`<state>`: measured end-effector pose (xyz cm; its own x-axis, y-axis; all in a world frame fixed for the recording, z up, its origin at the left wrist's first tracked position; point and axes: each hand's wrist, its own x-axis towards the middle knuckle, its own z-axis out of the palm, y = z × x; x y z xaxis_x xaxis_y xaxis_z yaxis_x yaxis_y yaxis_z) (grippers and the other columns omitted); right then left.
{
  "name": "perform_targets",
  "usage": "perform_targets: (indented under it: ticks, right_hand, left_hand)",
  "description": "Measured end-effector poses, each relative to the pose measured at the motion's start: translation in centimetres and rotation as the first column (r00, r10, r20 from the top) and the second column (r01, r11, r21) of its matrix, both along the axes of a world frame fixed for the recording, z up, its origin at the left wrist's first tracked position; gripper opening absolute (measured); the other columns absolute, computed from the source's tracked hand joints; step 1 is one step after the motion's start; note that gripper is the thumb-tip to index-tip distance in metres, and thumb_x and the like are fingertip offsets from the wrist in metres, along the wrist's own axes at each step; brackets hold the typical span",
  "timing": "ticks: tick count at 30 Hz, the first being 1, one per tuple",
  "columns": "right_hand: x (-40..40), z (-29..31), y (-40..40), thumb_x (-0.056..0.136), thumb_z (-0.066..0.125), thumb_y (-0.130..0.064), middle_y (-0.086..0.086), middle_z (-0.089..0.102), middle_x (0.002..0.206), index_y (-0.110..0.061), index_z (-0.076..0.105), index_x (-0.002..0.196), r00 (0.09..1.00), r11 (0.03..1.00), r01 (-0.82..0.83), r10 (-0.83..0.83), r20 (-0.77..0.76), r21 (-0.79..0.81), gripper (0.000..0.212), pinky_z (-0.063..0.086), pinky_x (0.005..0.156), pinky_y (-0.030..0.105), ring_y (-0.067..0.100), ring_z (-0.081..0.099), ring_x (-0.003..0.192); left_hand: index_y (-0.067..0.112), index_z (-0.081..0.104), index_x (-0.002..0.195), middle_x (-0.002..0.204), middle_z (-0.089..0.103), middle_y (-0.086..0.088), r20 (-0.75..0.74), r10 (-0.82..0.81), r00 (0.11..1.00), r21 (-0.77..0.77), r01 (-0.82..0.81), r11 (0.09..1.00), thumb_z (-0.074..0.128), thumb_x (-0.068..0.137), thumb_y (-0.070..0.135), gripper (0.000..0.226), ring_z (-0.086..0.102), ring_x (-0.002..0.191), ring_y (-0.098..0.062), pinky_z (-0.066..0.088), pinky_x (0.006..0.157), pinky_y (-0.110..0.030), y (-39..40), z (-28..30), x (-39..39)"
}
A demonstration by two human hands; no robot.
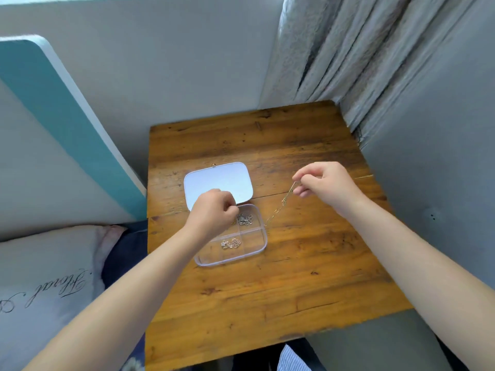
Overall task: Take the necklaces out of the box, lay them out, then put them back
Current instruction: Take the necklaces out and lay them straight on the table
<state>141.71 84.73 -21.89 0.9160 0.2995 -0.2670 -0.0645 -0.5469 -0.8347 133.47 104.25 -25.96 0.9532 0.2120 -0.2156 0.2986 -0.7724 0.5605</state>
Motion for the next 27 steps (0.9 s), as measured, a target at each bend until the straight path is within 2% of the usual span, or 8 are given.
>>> perform_targets:
  ticks: [4,7,10,12,15,19,23,27]
  right_hand:
    - [2.1,1.8,-2.8,0.087,0.043,0.002,0.004,0.064,0.066,-0.006,0.064,0.083,0.992,0.99,0.102,-0.108,0.057,0.102,0.023,0.055,0.055,0.011,0.008,0.065,0.058]
    - [4.5,1.9,-4.4,0.089,0.045,0.001,0.004,0.063,0.068,-0.005,0.063,0.085,0.988,0.983,0.14,-0.147,0.052,0.123,0.02,0.055,0.053,0.01,0.004,0.066,0.055]
    - [7.3,1.3,-5.9,0.089,0.045,-0.001,0.004,0.061,0.07,-0.001,0.063,0.091,0.982,0.98,0.17,-0.178,0.068,0.107,0.018,0.055,0.055,0.013,0.014,0.065,0.063]
    - [9.0,0.2,-7.2,0.089,0.046,-0.002,0.004,0.062,0.071,-0.005,0.063,0.09,0.98,0.983,0.172,-0.178,0.085,0.066,0.017,0.057,0.065,0.023,0.022,0.066,0.069]
    - [10.2,-3.0,-9.7,0.088,0.046,0.0,0.014,0.065,0.077,-0.006,0.063,0.089,0.988,0.988,0.152,-0.152,0.012,0.005,0.019,0.057,0.073,0.034,0.024,0.066,0.067]
    - [8.5,-9.1,-13.9,0.089,0.047,0.001,0.012,0.064,0.081,0.003,0.065,0.099,0.989,0.99,0.087,-0.098,-0.107,-0.106,0.02,0.051,0.051,0.011,0.006,0.059,0.058]
    - [5.7,-15.0,-18.1,0.089,0.049,0.003,0.007,0.062,0.076,0.003,0.062,0.106,0.966,0.989,0.052,-0.085,-0.243,-0.14,0.022,0.048,0.046,0.006,0.006,0.06,0.058]
    - [2.6,-18.3,-20.5,0.088,0.053,0.0,0.004,0.057,0.065,-0.01,0.058,0.103,0.944,0.989,0.017,-0.064,-0.325,-0.146,0.018,0.047,0.046,0.006,0.007,0.06,0.056]
  left_hand:
    - [0.002,0.071,0.091,0.071,0.062,-0.006,0.103,0.086,0.991,-0.204,-0.064,0.977,0.05,0.086,0.0,0.022,0.064,0.076,-0.025,0.051,0.073,-0.029,-3.6,2.9,2.9]
    - [0.001,0.069,0.094,0.071,0.063,-0.008,0.166,0.12,0.979,-0.274,-0.072,0.959,0.049,0.088,-0.001,0.021,0.069,0.077,-0.031,0.055,0.076,-0.034,-5.8,4.0,5.9]
    - [0.001,0.069,0.095,0.076,0.07,-0.015,0.175,0.164,0.971,-0.291,-0.108,0.951,0.049,0.087,-0.001,0.021,0.066,0.073,-0.028,0.053,0.072,-0.029,-8.0,4.0,9.1]
    - [0.003,0.07,0.094,0.076,0.069,-0.011,0.163,0.188,0.969,-0.271,-0.139,0.953,0.051,0.085,0.0,0.021,0.061,0.073,-0.02,0.046,0.064,-0.023,-9.6,3.0,11.2]
    - [0.005,0.069,0.094,0.088,0.073,-0.013,0.083,0.224,0.971,-0.254,-0.197,0.947,0.052,0.085,0.003,0.019,0.066,0.084,-0.024,0.048,0.071,-0.025,-12.3,0.0,13.7]
    - [0.004,0.068,0.096,0.096,0.073,-0.018,-0.117,0.164,0.98,-0.119,-0.178,0.977,0.046,0.087,0.002,0.024,0.067,0.094,-0.032,0.056,0.081,-0.038,-16.2,-6.9,13.5]
    - [0.002,0.065,0.104,0.102,0.071,-0.021,-0.258,0.096,0.961,0.018,-0.095,0.995,0.041,0.09,0.005,0.028,0.064,0.094,-0.036,0.055,0.076,-0.04,-19.2,-12.2,10.1]
    - [0.002,0.05,0.115,0.102,0.067,-0.021,-0.307,0.028,0.951,0.069,-0.007,0.998,0.043,0.095,0.012,0.024,0.061,0.093,-0.038,0.051,0.069,-0.04,-21.8,-14.1,6.6]
